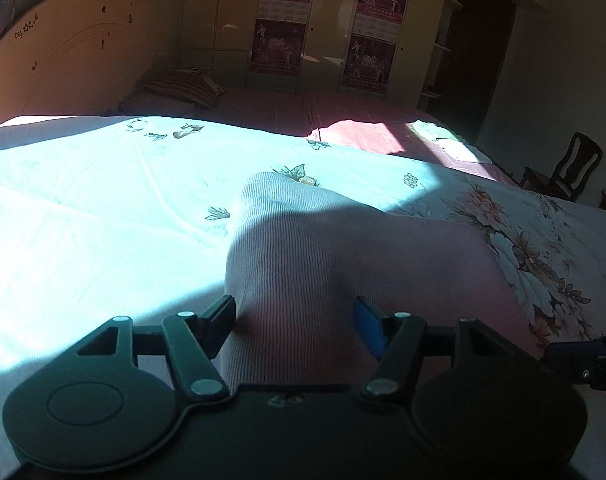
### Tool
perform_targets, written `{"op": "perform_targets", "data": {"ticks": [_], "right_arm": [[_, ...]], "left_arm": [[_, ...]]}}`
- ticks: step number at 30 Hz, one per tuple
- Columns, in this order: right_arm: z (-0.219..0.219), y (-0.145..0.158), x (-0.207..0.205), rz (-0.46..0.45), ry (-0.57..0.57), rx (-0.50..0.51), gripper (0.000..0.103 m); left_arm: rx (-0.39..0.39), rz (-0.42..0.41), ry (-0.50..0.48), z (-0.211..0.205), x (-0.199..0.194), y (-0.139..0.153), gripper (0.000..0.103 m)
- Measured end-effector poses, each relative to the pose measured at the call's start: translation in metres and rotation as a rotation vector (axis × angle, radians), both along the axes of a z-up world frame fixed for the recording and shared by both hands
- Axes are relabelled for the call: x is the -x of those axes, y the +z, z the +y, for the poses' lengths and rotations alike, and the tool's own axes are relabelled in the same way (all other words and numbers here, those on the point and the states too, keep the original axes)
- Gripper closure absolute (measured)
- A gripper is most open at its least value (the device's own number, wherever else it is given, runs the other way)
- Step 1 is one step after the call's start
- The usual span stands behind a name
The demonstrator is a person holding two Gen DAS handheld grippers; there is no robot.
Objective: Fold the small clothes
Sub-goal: 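Fold the lifted half over onto the rest of the bundle with both tools, then press the folded edge down with both tools and open them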
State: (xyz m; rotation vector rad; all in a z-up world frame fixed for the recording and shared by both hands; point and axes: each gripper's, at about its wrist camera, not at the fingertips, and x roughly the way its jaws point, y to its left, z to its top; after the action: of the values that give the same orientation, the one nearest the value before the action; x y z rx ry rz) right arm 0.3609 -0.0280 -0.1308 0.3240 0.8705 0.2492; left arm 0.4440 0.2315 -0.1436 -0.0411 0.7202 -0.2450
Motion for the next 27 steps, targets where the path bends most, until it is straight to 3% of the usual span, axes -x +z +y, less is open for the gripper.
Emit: {"op": "perform_targets", "data": {"ticks": [2, 5, 8, 14, 17, 23, 27], "right_arm": [[0.006, -0.006, 0.019, 0.015, 0.008, -0.004, 0.064], [0.019, -0.018, 0.033, 0.017, 0.019, 0.094, 0.064], [0.030, -0.037, 0.039, 0.011, 0.032, 0.310, 0.075], [0.016, -0.045, 0.040, 0.021, -0.049, 0.252, 0.070], [0.020, -0.031, 0.048, 0.009, -0.091, 0.228, 0.069], [0.051, 0.011, 0.057, -0.136, -0.063, 0.228, 0.069], [0.065, 0.001, 0.051, -0.105, -0.031, 0.210, 0.069]], "left_arm": [[-0.003, -0.010, -0.009, 0.005, 0.017, 0.002, 0.041], [-0.020, -0.022, -0.024, 0.006, 0.044, 0.004, 0.041], [-0.055, -0.017, -0.027, 0.000, 0.058, 0.000, 0.041], [-0.145, 0.031, -0.008, -0.015, 0.066, -0.011, 0.038], [-0.145, 0.060, 0.011, -0.015, 0.069, -0.011, 0.038], [-0.118, 0.084, 0.025, -0.012, 0.089, -0.002, 0.038], [-0.120, 0.077, 0.018, -0.015, 0.097, -0.004, 0.036]]}}
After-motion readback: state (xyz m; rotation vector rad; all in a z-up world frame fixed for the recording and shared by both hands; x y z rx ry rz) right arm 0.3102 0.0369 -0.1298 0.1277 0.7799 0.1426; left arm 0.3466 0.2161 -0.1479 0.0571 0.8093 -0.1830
